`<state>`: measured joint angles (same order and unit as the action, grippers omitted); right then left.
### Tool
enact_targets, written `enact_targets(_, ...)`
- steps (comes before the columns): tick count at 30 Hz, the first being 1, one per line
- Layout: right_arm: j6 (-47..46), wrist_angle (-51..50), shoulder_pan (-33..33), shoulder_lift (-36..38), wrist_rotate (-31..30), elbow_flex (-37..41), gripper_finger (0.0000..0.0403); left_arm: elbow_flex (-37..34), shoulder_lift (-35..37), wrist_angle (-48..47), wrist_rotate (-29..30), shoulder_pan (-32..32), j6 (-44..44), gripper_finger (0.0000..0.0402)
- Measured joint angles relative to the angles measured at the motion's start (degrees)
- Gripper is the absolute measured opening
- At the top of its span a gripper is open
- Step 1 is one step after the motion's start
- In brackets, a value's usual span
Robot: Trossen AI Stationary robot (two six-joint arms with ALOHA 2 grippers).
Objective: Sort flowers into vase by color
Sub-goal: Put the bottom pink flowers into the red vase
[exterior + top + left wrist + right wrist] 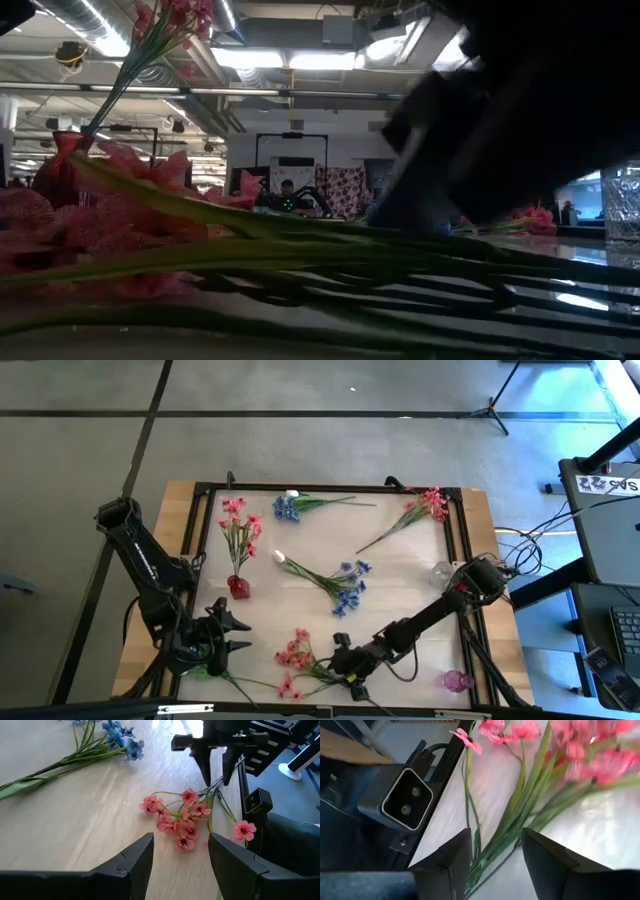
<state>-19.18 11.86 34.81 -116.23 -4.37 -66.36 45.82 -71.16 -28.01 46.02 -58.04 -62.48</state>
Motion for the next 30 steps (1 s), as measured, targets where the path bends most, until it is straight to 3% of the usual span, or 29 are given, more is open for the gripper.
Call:
enact_targets(4,1.49,-15.69,1.66,-0.01,-5.85,-7.71,0.0175,0.0,0.0,-0.02,0.0,0.0,0.0,0.0183)
enact_targets(6,0.79,-18.77,2.59,0.01,-10.15,-9.77,0.0175,0.0,0.0,-0.03,0.01,0.0,0.02,0.0183)
enact_targets(8,-1.73,-18.82,3.33,-0.03,-12.8,-10.17,0.0175,0.0,0.0,-0.24,0.39,0.0,0.02,0.0183)
enact_targets(13,-7.43,-20.38,4.17,-2.74,-12.79,-10.13,0.0175,0.0,0.0,-0.6,1.27,0.0,0.0,0.0183)
enact_targets(22,-8.02,-17.58,3.01,-5.54,-12.09,-10.13,0.0169,0.0,0.0,-0.94,2.67,0.0,0.04,0.0183)
enact_targets(25,-7.31,-17.72,2.36,-5.54,-13.83,-10.13,0.0136,0.0,0.0,-1.12,5.41,0.0,1.15,0.0183)
enact_targets(30,-6.99,-17.47,1.13,-5.56,-16.05,-10.12,0.0022,0.0,0.0,-1.1,11.84,-1.14,1.6,0.0183)
